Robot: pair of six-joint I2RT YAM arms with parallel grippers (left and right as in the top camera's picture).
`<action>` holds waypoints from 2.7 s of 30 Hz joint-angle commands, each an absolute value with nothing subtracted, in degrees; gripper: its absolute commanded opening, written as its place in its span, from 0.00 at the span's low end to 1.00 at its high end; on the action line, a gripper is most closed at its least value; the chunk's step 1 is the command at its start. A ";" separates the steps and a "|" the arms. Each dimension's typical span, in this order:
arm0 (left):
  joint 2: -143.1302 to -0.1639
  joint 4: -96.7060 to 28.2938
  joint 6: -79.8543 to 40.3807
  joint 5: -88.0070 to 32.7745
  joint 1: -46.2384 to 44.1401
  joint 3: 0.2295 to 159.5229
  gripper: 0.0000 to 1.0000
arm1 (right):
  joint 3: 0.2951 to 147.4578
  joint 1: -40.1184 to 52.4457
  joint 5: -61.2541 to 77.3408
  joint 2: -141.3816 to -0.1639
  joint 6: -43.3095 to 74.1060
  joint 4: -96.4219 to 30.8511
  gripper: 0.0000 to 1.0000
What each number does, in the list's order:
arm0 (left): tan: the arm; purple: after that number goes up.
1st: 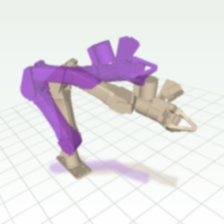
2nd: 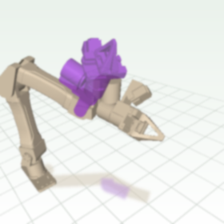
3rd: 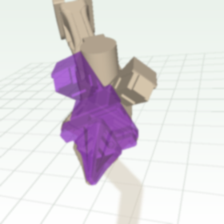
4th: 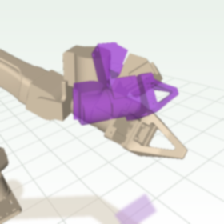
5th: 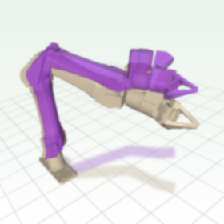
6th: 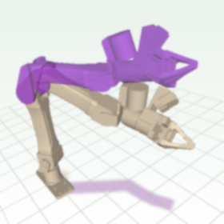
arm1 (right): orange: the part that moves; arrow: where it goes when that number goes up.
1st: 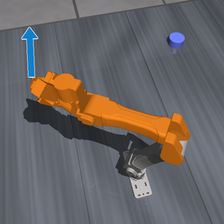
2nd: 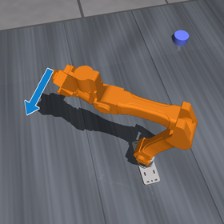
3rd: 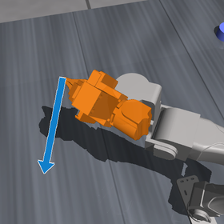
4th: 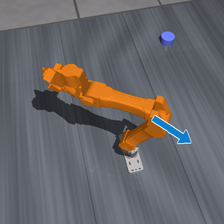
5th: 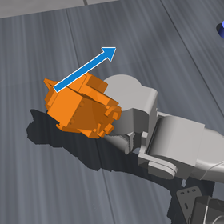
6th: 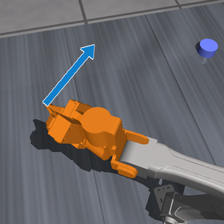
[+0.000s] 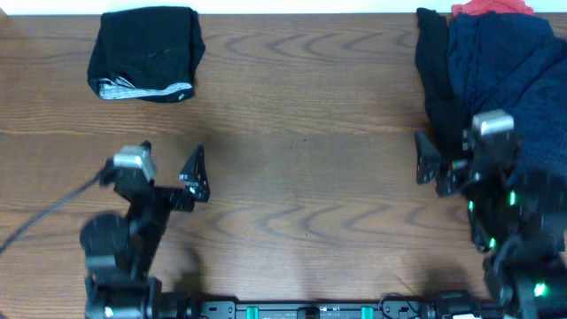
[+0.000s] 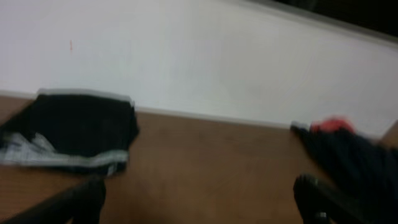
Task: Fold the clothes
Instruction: 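Reach the right gripper into the clothes pile and grasp the navy shorts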
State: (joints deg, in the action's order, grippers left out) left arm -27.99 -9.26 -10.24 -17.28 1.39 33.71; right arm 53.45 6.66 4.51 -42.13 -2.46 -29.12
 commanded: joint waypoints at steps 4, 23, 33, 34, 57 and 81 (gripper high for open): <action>-42.72 -18.11 -5.04 -18.87 1.17 49.32 0.98 | 71.90 5.96 6.76 -57.60 0.62 -42.02 0.99; -69.87 -31.22 -4.16 -24.93 0.47 61.41 0.96 | 90.15 3.84 3.05 -86.13 1.15 -58.13 0.99; -72.99 -30.79 -0.67 -14.04 -9.96 61.41 0.93 | 89.17 -12.71 -1.21 -93.27 3.25 -58.00 0.80; -73.06 -30.59 -0.69 -13.34 -10.96 61.41 0.93 | 89.12 -13.74 -2.15 -94.13 3.77 -57.80 0.80; -75.11 -29.21 -0.67 -12.75 -14.87 61.36 0.93 | 89.12 -25.28 4.64 -116.68 -4.75 -52.71 0.01; -65.43 -26.72 -0.71 -10.83 -14.39 61.43 0.93 | 102.74 -2.48 22.13 -97.08 -5.19 -61.21 0.01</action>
State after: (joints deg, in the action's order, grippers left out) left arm -69.17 -26.72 -1.43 -11.57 -14.74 60.58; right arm 102.28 -7.99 21.21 -97.97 -4.45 -60.69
